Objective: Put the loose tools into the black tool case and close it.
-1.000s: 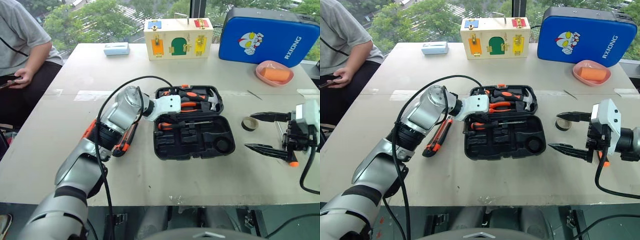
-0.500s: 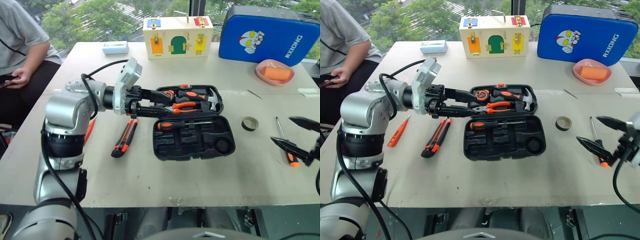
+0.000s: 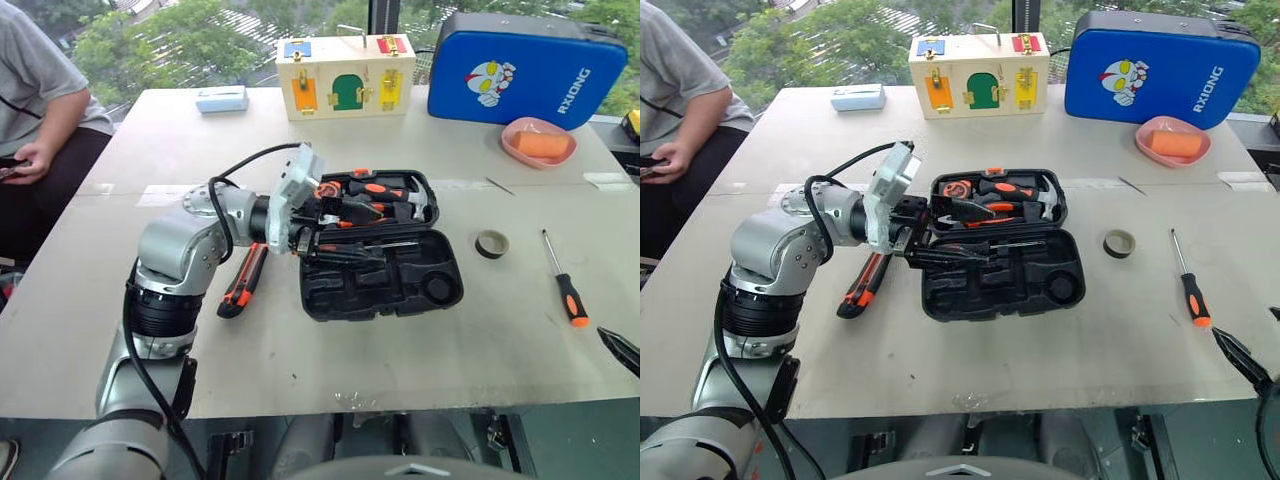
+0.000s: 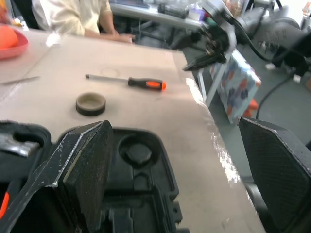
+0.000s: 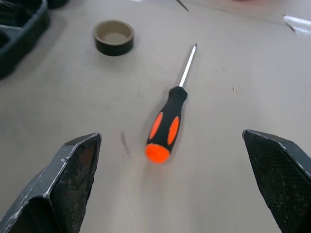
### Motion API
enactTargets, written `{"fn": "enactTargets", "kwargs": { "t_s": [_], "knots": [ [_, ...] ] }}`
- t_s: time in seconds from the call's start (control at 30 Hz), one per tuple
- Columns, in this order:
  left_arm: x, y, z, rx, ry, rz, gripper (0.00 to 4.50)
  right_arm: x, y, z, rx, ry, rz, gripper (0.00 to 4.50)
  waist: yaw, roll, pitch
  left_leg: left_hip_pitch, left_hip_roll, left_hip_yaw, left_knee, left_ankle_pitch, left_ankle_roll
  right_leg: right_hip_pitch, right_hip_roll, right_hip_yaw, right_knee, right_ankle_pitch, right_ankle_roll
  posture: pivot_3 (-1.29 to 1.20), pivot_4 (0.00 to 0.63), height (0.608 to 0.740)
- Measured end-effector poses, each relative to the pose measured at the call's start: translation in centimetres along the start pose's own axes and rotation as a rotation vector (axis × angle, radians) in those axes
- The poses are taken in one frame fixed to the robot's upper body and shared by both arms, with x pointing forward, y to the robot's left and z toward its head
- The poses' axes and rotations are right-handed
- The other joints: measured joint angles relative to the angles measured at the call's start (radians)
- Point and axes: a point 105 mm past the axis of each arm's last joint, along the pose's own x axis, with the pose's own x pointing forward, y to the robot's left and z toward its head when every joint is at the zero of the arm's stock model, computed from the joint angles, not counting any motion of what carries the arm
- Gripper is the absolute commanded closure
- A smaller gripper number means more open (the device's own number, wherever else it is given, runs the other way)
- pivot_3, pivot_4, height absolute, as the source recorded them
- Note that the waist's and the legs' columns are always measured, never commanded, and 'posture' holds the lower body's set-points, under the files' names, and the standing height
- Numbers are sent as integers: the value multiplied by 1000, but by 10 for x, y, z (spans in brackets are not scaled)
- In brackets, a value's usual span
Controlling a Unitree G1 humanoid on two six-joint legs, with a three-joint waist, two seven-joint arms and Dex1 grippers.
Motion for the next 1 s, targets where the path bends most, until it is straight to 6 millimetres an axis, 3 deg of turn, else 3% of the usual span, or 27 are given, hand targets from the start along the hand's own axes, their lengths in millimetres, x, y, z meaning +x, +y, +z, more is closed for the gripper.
{"fn": "enactTargets", "kwargs": {
  "t_s": [0.17,0.33,0.47,0.6,0.7,0.93,1.0],
  "knots": [
    [-4,-8,-5,39,44,-1,103,34,5,6,51,-28,31,0,5,0,0,-1,0,-1,-1,0,0,0,-1,2,-1,0,0,0,150,735],
    [-3,-13,-9,84,75,-5,103,58,8,-10,76,54,19,0,13,0,0,-3,0,-1,0,0,0,-1,0,1,-1,0,0,0,150,735],
    [-3,-13,-7,89,76,9,103,65,-3,-28,89,125,-53,0,12,0,0,-3,0,-1,1,0,0,-2,0,1,-1,0,0,0,150,735],
    [-2,-13,-6,85,69,18,103,67,-5,-28,77,120,-64,0,8,0,0,-3,0,-1,1,0,0,-1,0,1,-1,0,0,0,150,735],
    [-3,-11,-5,79,68,31,0,70,-4,-29,83,114,-60,670,6,-1,-1,-2,0,-1,2,0,0,-1,0,0,-1,0,0,0,150,735],
    [-2,-12,-4,76,63,33,0,76,-2,-32,150,83,-88,3974,8,-3,-1,8,0,-1,0,-3,4,10,0,1,-3,0,0,0,150,735],
    [-3,-12,-4,79,66,34,0,76,-2,-30,137,66,-92,3973,8,-3,0,9,0,-1,-1,-3,4,11,0,1,-4,0,0,0,150,735]
  ]
}}
